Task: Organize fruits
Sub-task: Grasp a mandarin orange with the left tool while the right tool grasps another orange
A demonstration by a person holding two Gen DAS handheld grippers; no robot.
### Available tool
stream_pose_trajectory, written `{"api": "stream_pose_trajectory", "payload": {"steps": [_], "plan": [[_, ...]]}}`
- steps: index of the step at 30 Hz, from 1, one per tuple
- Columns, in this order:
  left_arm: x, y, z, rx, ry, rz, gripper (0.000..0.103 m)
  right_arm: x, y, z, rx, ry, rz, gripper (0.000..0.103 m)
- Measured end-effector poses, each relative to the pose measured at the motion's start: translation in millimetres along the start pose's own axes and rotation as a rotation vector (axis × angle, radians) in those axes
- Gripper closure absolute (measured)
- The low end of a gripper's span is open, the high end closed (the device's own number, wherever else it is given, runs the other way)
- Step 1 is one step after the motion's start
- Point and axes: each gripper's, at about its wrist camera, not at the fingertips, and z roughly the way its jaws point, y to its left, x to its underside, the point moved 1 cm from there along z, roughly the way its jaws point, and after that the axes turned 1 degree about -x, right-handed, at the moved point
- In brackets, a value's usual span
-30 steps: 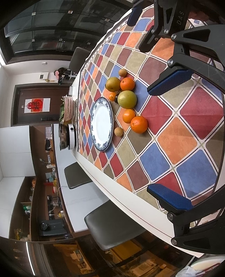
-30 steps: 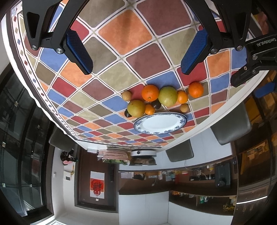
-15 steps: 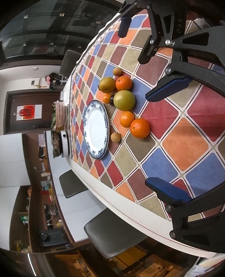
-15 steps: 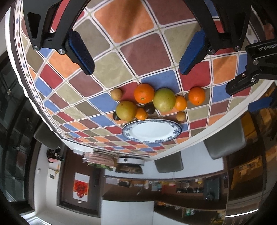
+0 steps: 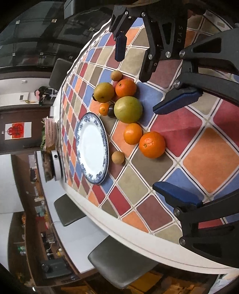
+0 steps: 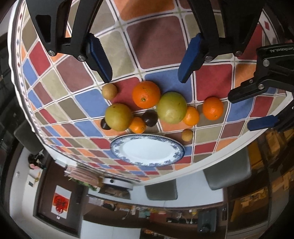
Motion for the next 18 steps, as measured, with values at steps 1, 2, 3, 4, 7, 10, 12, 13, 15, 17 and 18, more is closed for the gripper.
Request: {"api": "stream_pose_trajectory", "payload": {"steps": [1, 2, 3, 4, 7, 10, 12, 13, 15, 17, 18], "plan": [[-1, 0, 4, 0.007, 0.009, -0.002, 0.033, -1, 0, 3, -0.005, 0.008, -0.003, 0.031], [-2, 1, 7, 0.012, 0.017, -0.002, 0.034, -1, -1, 6, -0.01, 0.015, -0.006, 0.033], [-3, 1, 11, 0.016, 0.026, -0.003, 0.035, -2, -2, 9, -0.015, 0.024, -0.008, 0.036], [-3, 1, 15, 0.022, 0.034, -0.004, 0.036, -3, -2, 12, -0.02, 0.03, -0.008, 0.037], [-3, 1, 25, 0.047, 0.067, -0.006, 0.042, -5, -4, 19, -0.035, 0.049, -0.005, 0.038], [-3, 1, 34, 0.057, 0.092, -0.004, 0.044, -7, -4, 27, -0.044, 0.064, -0.013, 0.045], [-4, 0, 38, 0.057, 0.098, -0.001, 0.047, -8, -4, 31, -0.05, 0.074, -0.021, 0.047], [-4, 0, 40, 0.059, 0.103, 0.001, 0.047, -9, -4, 33, -0.055, 0.077, -0.021, 0.047], [-5, 0, 43, 0.063, 0.11, 0.001, 0.051, -10, -5, 36, -0.066, 0.082, -0.018, 0.051], [-5, 0, 46, 0.069, 0.118, 0.0, 0.052, -11, -5, 38, -0.074, 0.085, -0.022, 0.053], [-5, 0, 47, 0.07, 0.121, -0.002, 0.054, -12, -5, 39, -0.073, 0.085, -0.026, 0.053]]}}
